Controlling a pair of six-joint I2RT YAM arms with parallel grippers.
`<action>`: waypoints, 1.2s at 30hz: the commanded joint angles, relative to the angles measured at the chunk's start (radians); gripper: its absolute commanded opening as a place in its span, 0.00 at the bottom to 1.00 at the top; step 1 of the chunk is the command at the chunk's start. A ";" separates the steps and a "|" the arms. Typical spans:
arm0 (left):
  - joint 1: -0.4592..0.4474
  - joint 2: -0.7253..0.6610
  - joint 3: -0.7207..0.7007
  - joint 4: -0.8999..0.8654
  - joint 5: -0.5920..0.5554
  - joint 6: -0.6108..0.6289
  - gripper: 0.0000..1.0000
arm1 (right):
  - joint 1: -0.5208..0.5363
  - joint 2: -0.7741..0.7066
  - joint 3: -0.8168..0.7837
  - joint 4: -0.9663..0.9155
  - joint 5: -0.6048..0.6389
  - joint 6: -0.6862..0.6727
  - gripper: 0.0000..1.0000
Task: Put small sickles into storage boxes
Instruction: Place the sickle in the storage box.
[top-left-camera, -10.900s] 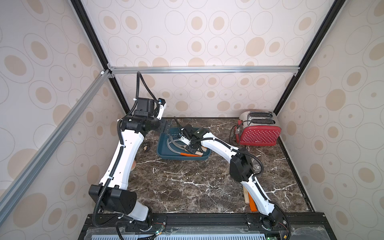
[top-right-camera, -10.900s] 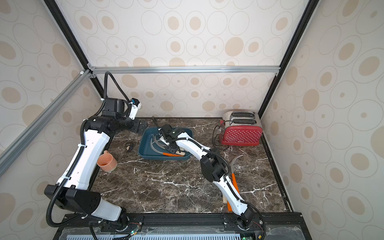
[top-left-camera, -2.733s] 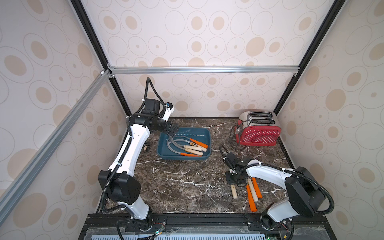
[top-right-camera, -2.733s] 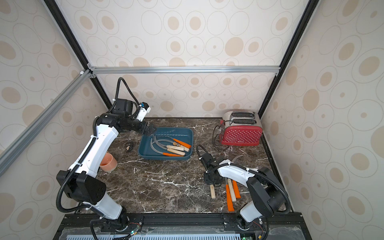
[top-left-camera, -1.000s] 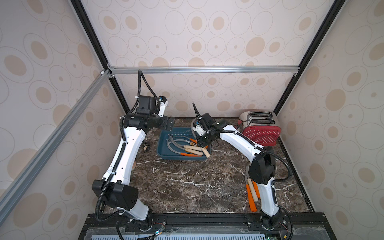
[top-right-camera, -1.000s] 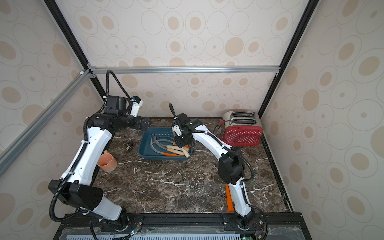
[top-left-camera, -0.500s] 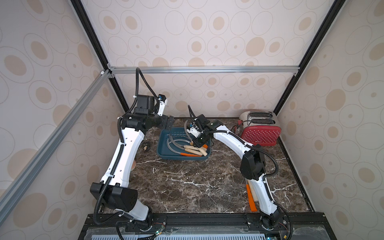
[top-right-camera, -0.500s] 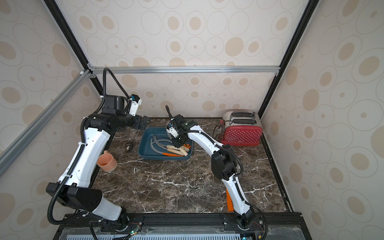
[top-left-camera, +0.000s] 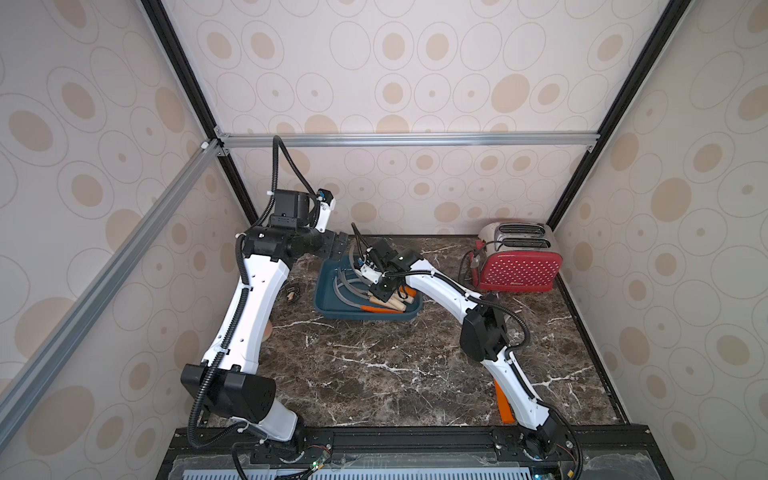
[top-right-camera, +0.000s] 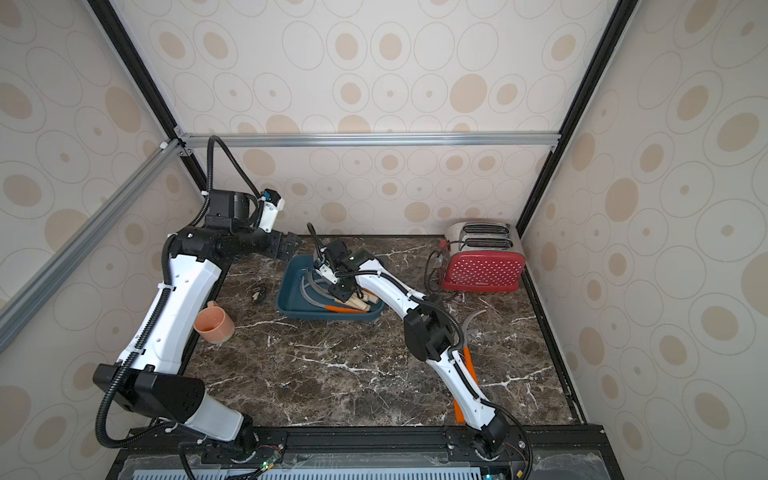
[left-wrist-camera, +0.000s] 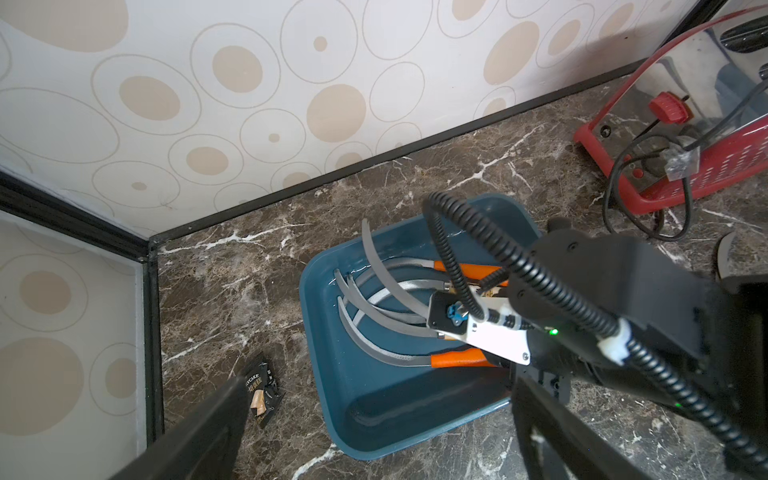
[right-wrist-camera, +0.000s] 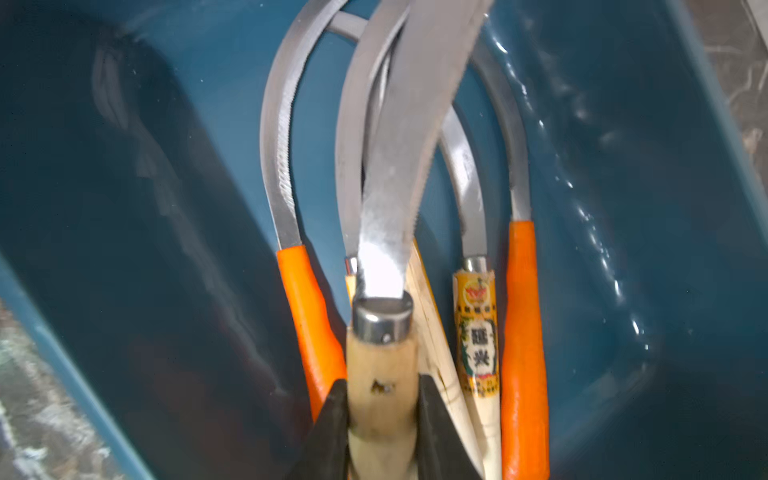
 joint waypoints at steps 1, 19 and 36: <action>0.001 0.003 0.032 -0.009 -0.013 0.032 0.99 | 0.018 0.041 0.065 -0.044 0.068 -0.084 0.11; 0.001 0.018 0.084 -0.012 -0.001 0.008 0.99 | 0.046 0.065 0.061 -0.081 0.147 -0.154 0.19; 0.001 0.003 0.087 -0.019 0.035 -0.009 0.99 | 0.055 0.086 0.069 -0.088 0.142 -0.128 0.28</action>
